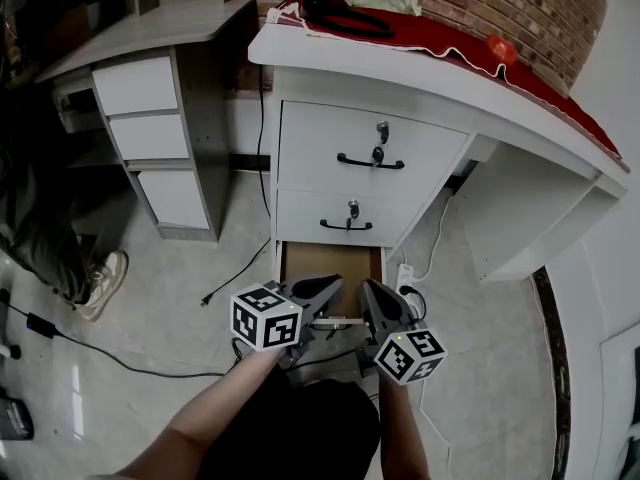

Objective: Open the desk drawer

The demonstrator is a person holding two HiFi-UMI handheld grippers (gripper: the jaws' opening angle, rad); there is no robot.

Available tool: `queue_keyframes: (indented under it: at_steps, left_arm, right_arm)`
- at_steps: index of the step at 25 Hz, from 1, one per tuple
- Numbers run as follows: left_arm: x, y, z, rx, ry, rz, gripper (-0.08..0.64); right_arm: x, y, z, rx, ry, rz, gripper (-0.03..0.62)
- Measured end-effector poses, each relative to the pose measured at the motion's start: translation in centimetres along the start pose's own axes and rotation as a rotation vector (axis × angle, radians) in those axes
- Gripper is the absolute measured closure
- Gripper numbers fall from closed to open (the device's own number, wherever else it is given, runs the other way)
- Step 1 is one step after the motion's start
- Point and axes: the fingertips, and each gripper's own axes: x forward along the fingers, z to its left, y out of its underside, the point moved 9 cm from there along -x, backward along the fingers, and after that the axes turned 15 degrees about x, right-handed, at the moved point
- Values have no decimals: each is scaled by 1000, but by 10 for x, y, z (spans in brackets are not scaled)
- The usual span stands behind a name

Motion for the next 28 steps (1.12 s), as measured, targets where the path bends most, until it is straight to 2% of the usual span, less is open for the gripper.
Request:
queue_keyframes:
  at_steps: [7, 12, 15, 21, 25, 28]
  left_arm:
    - [19, -1, 15, -59, 9, -27, 548]
    - [24, -12, 25, -92, -14, -10, 549]
    - [22, -26, 24, -150, -27, 3, 548]
    - [23, -63, 11, -205, -56, 30, 549]
    - [23, -88, -1, -230, -68, 41, 549]
    - [20, -106, -12, -249, -63, 52, 549]
  right_arm:
    - [16, -24, -4, 67, -69, -56, 574]
    - [34, -46, 0, 33, -88, -39, 574]
    - [45, -60, 8, 28, -103, 9, 574]
    - [48, -88, 36, 18, -135, 69, 574]
    - [42, -106, 52, 32, -122, 68, 575]
    - [32, -122, 62, 76, -113, 46, 575]
